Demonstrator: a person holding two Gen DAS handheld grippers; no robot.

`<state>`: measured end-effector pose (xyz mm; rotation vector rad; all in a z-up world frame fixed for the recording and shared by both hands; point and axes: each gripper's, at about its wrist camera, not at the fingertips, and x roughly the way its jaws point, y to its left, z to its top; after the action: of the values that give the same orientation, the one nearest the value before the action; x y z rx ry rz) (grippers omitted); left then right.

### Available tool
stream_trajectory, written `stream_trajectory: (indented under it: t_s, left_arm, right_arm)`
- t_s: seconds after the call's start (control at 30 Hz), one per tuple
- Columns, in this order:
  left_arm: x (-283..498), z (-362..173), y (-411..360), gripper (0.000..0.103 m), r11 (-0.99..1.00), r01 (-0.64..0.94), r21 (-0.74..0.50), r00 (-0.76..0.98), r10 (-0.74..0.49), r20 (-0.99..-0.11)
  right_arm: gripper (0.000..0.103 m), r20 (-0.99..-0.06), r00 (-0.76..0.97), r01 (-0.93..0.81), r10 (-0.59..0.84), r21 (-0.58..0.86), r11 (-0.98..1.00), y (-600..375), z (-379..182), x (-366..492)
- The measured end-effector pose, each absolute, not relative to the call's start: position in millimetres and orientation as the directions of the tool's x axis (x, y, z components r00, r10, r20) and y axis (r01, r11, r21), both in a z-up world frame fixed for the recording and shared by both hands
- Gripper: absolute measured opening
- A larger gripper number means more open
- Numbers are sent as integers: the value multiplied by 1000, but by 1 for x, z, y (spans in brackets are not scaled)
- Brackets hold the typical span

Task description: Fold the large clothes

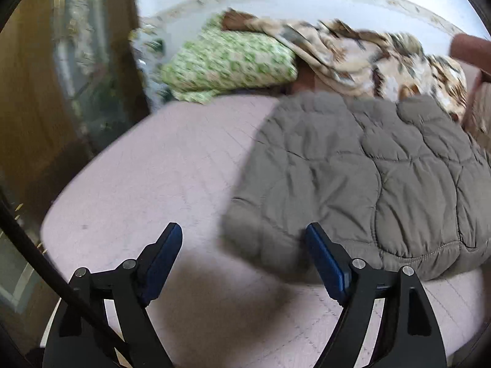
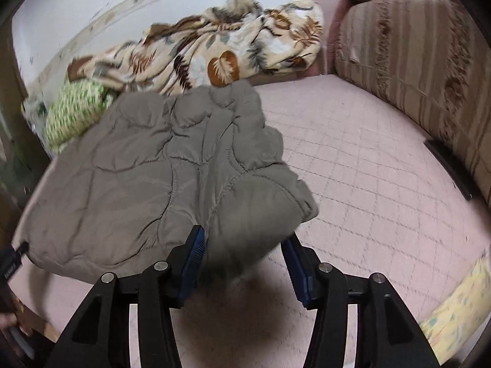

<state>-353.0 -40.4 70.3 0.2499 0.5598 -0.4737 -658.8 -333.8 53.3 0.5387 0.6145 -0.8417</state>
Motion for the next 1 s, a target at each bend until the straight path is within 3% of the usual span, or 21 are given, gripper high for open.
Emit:
stream_trajectory:
  t_s: [0.17, 0.27, 0.47, 0.73, 1.0]
  left_arm:
    - [-369, 98, -42, 83, 873, 474, 113, 817, -388, -427]
    - [-367, 100, -73, 84, 819, 562, 115, 762, -459, -456]
    - [-341, 63, -124, 84, 772, 619, 144, 691, -447, -568]
    - [-321, 39, -132, 90, 770, 635, 69, 628, -462, -627]
    - [-337, 48, -123, 91, 813, 578, 74, 692, -440, -572]
  right_arm:
    - [56, -573, 487, 850, -660, 135, 509, -312, 82, -678]
    - [56, -489, 542, 812, -683, 95, 576, -299, 100, -662]
    - [55, -606, 562, 761, -563, 111, 639, -320, 72, -611]
    - [54, -713, 571, 774, -405, 304, 556, -367, 18, -621]
    - [55, -699, 537, 790, -472, 221, 572, -358, 27, -613]
